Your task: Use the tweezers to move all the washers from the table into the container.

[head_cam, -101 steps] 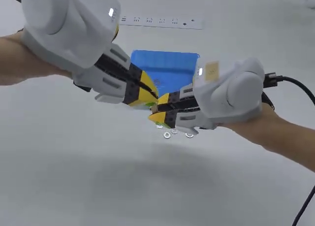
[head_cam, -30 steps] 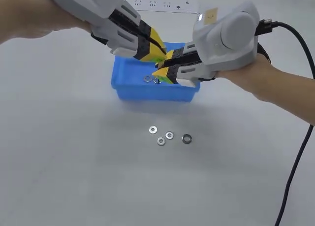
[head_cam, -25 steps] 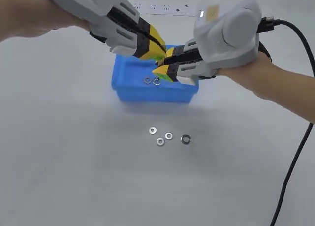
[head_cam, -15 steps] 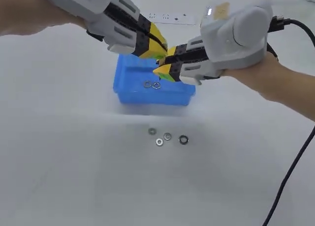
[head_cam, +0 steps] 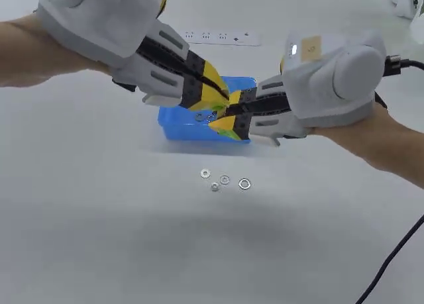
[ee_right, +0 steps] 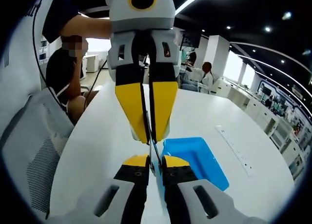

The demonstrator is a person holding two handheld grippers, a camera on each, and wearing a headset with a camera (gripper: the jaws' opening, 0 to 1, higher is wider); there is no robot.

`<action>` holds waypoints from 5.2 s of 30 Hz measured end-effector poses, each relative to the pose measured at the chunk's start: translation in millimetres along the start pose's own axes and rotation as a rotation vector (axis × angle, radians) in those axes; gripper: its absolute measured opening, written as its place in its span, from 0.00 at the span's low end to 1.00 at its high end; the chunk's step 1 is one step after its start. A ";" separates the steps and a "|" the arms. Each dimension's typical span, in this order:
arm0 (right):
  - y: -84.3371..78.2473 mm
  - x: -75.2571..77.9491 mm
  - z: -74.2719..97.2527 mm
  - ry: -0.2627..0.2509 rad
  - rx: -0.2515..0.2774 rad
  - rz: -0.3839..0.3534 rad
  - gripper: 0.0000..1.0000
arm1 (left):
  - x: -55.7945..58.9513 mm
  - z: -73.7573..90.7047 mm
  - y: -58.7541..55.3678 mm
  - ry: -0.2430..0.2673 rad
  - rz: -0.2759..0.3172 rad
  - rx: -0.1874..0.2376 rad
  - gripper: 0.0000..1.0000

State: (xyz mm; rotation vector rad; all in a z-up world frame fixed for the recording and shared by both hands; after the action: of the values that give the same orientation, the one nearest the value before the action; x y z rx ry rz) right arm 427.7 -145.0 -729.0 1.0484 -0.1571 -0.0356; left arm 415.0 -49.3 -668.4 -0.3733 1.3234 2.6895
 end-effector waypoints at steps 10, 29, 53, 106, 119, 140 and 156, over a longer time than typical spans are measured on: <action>-9.1 -35.6 -0.7 0.027 -0.001 -0.036 0.11 | 39.2 1.6 -3.1 0.013 0.080 0.020 0.06; -41.4 -51.5 -20.8 0.087 -0.051 -0.071 0.12 | 59.2 -15.9 -34.2 -0.016 0.174 -0.004 0.06; -56.5 -35.5 -34.4 0.068 -0.060 -0.103 0.12 | 39.1 -31.5 -53.6 -0.039 0.192 -0.013 0.06; -13.5 -27.6 -17.2 0.019 -0.014 -0.022 0.10 | 27.5 0.5 -19.5 0.027 0.139 0.018 0.06; 10.8 10.3 -9.1 -0.032 0.016 0.027 0.10 | -9.1 10.1 -6.0 0.073 0.089 0.067 0.06; -1.7 68.3 -35.1 -0.079 0.001 0.013 0.10 | -68.9 -2.9 -43.4 0.114 0.091 0.070 0.07; -34.2 81.5 -66.3 -0.033 -0.059 -0.019 0.09 | -79.4 -27.0 -88.3 0.069 0.172 0.047 0.07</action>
State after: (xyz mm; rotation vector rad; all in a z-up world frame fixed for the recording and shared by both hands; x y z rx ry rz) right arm 519.5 -113.6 -781.9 0.9911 -0.1754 -0.0745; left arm 514.9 -16.8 -729.9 -0.3659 1.4992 2.8008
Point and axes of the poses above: the centre of the closed fingertips' face, and the gripper's own axes: z roughly backward along the fingers, x roughly to its right, y roughly out of its top, the point moved 8 cm from there along z, roughly backward along the fingers, and after that the axes turned 5 degrees about -z, right-handed, at the moved point
